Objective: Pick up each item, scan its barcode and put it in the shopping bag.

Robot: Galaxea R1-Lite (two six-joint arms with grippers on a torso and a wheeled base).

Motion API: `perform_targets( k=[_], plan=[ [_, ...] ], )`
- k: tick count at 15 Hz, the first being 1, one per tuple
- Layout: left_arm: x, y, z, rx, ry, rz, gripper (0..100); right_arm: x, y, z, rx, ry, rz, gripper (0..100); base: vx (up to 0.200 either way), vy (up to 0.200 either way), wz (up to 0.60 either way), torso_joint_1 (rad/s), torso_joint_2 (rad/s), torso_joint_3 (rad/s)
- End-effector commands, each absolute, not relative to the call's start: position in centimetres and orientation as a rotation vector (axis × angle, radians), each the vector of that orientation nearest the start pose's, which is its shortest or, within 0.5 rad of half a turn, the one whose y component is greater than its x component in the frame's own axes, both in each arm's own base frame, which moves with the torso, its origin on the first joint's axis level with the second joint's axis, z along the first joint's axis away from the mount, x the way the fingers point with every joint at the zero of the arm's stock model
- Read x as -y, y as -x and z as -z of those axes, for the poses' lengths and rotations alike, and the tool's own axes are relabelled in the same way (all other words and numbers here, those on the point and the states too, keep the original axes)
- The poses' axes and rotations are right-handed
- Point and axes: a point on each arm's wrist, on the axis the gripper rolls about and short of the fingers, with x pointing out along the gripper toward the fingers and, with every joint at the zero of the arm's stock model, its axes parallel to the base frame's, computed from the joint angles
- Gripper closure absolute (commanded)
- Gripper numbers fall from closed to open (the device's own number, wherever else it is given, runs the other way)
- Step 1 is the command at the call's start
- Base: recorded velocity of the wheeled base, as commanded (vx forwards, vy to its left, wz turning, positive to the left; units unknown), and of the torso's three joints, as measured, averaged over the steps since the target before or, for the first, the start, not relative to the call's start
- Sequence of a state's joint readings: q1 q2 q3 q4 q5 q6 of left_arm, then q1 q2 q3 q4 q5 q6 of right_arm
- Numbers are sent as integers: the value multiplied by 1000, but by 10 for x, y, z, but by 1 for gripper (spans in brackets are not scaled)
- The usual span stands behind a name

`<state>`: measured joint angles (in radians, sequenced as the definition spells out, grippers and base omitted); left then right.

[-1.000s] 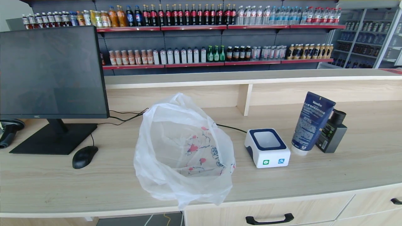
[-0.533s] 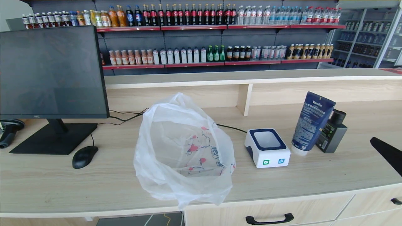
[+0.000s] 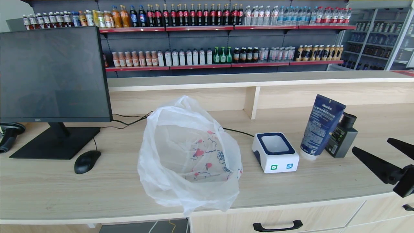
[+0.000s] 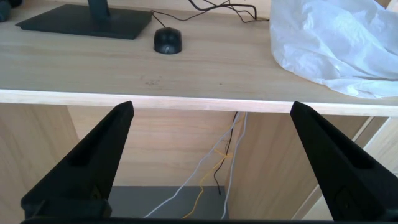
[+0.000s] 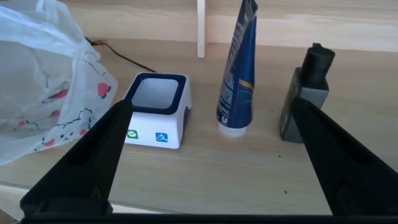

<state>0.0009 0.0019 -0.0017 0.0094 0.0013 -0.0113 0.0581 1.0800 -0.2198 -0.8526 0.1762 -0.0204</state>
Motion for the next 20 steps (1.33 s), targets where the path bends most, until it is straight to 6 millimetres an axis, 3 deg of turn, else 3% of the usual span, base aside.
perform_targets(
  k=[1, 3, 7, 8, 10, 20],
  plan=[
    [0, 23, -75, -9, 12, -3, 0, -13, -140, -187, 20, 27, -277, 0, 0, 0, 0, 0, 0, 0],
    [0, 23, -75, -9, 11, -3, 0, -13, -148, -194, 47, 3, -290, 0, 0, 0, 0, 0, 0, 0],
    [0, 23, -75, -9, 12, -3, 0, -15, -177, -188, 72, -75, -292, 0, 0, 0, 0, 0, 0, 0],
    [0, 23, -75, -9, 12, -3, 0, -15, -203, -178, 101, -78, -288, 0, 0, 0, 0, 0, 0, 0],
    [0, 23, -75, -9, 12, -3, 0, -12, -226, -164, 157, -69, -272, 0, 0, 0, 0, 0, 0, 0],
    [0, 23, -75, -9, 11, -3, 0, -10, -242, -151, 142, -55, -259, 0, 0, 0, 0, 0, 0, 0]
  ],
)
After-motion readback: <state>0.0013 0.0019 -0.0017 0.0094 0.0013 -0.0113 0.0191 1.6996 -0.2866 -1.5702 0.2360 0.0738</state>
